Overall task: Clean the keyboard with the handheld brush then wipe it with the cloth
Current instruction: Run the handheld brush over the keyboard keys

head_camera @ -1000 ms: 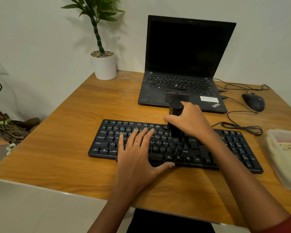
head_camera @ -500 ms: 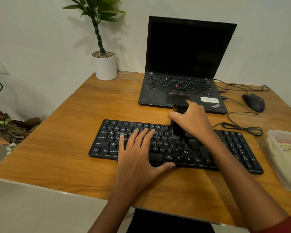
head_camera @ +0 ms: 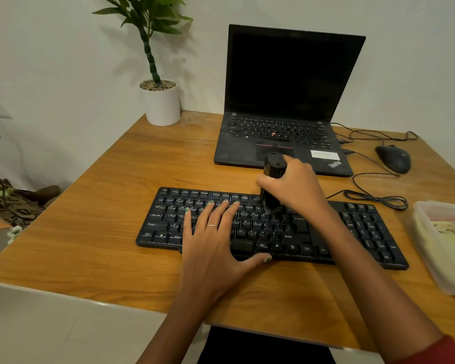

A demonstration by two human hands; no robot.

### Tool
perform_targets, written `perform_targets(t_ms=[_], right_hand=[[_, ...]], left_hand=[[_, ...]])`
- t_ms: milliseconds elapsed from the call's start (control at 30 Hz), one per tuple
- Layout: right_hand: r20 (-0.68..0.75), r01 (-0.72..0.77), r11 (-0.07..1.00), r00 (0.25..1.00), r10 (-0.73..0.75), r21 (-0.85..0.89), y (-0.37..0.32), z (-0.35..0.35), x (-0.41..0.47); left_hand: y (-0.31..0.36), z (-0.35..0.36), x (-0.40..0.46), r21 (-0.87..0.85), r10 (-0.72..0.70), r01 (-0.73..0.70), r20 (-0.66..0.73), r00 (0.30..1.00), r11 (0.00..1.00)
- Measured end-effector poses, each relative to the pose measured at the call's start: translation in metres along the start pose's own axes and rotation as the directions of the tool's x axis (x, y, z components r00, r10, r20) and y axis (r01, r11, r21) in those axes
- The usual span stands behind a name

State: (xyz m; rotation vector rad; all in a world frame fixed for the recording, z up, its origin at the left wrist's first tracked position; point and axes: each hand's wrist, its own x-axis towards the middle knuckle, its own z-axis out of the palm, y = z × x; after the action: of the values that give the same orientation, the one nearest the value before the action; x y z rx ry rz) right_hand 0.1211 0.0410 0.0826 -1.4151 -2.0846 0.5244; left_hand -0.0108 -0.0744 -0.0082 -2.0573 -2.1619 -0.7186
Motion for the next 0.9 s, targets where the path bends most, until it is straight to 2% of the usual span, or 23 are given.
perform_targets(t_ms=[133, 267, 400, 533, 667, 800, 900], right_hand=[[0.109, -0.04, 0.999, 0.993, 0.04, 0.002, -0.001, -0.004, 0.002], [0.007, -0.039, 0.999, 0.999, 0.039, 0.009, 0.001, -0.002, 0.001], [0.118, -0.074, 0.997, 0.99, 0.072, 0.015, -0.001, -0.008, -0.003], [-0.036, -0.042, 0.999, 0.998, 0.043, 0.027, 0.002, 0.0, -0.005], [0.124, -0.056, 0.998, 0.991, 0.054, 0.015, -0.003, -0.006, -0.007], [-0.036, -0.027, 1.0, 0.999, 0.027, 0.001, -0.001, 0.002, -0.007], [0.094, -0.029, 0.999, 0.995, 0.027, 0.02, -0.005, 0.001, -0.012]], left_hand=[[0.0, 0.0, 0.001, 0.006, -0.004, 0.004, 0.005, 1.0, 1.0], [0.0, 0.0, 0.0, 0.004, -0.004, 0.004, 0.01, 1.0, 1.0], [0.0, 0.0, 0.001, 0.001, -0.004, 0.004, 0.001, 1.0, 1.0], [0.0, 0.0, 0.0, -0.004, -0.004, 0.004, 0.006, 1.0, 1.0], [0.0, 0.0, 0.0, -0.009, -0.002, 0.001, -0.007, 1.0, 1.0], [0.0, 0.0, 0.0, -0.002, -0.001, 0.001, -0.005, 1.0, 1.0], [0.0, 0.0, 0.0, -0.005, -0.001, 0.001, -0.011, 1.0, 1.0]])
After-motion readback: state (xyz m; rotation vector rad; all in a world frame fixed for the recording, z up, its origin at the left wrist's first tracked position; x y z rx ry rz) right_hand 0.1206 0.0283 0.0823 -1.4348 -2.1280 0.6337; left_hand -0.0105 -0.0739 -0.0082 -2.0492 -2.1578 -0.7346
